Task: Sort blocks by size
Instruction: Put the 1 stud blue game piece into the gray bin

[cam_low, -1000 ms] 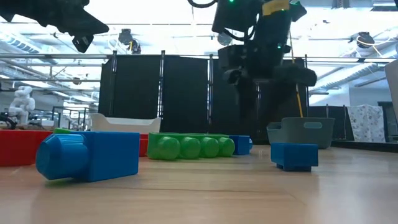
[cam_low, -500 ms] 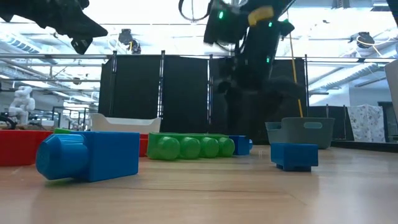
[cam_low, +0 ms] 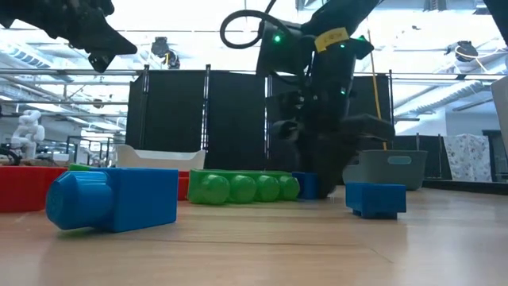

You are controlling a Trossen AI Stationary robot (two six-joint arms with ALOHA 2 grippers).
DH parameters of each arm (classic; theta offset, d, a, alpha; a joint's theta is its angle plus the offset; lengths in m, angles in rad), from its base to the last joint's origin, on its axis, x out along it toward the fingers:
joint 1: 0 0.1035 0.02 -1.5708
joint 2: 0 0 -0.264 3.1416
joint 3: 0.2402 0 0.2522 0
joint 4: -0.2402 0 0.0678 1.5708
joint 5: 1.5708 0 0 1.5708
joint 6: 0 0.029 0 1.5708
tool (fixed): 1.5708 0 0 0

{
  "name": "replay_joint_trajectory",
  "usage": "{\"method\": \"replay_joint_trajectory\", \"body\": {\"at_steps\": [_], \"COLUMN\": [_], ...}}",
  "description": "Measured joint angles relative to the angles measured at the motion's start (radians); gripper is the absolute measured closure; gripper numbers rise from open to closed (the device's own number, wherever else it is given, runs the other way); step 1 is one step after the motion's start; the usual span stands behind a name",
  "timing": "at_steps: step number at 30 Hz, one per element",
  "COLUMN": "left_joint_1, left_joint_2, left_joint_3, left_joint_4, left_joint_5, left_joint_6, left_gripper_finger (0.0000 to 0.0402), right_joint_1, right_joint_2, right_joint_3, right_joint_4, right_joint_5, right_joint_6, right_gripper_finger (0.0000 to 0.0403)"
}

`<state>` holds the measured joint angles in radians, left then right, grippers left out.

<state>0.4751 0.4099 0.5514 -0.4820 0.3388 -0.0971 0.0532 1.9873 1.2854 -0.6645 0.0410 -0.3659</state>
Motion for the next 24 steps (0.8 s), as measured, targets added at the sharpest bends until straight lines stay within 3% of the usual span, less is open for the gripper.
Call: {"method": "replay_joint_trajectory", "body": {"at_steps": [11, 17, 24], "left_joint_1": [0.0, 0.0, 0.0], "left_joint_2": [0.0, 0.0, 0.0], "left_joint_3": [0.0, 0.0, 0.0], "left_joint_4": [-0.003, -0.002, -0.002], "left_joint_5": [-0.004, -0.004, -0.004], "left_joint_6": [0.0, 0.005, 0.01], "left_gripper_finger": [0.0391, 0.0391, 0.0391], "right_joint_1": [0.053, 0.177, 0.397], "right_joint_2": [-0.141, -0.263, -0.35], "right_joint_3": [-0.003, -0.003, -0.002], "right_joint_4": [-0.041, -0.091, -0.122], "right_joint_5": [0.024, 0.017, 0.015], "right_joint_6": [0.194, 0.387, 0.766], "right_gripper_finger": [0.0296, 0.0296, 0.0296]}}
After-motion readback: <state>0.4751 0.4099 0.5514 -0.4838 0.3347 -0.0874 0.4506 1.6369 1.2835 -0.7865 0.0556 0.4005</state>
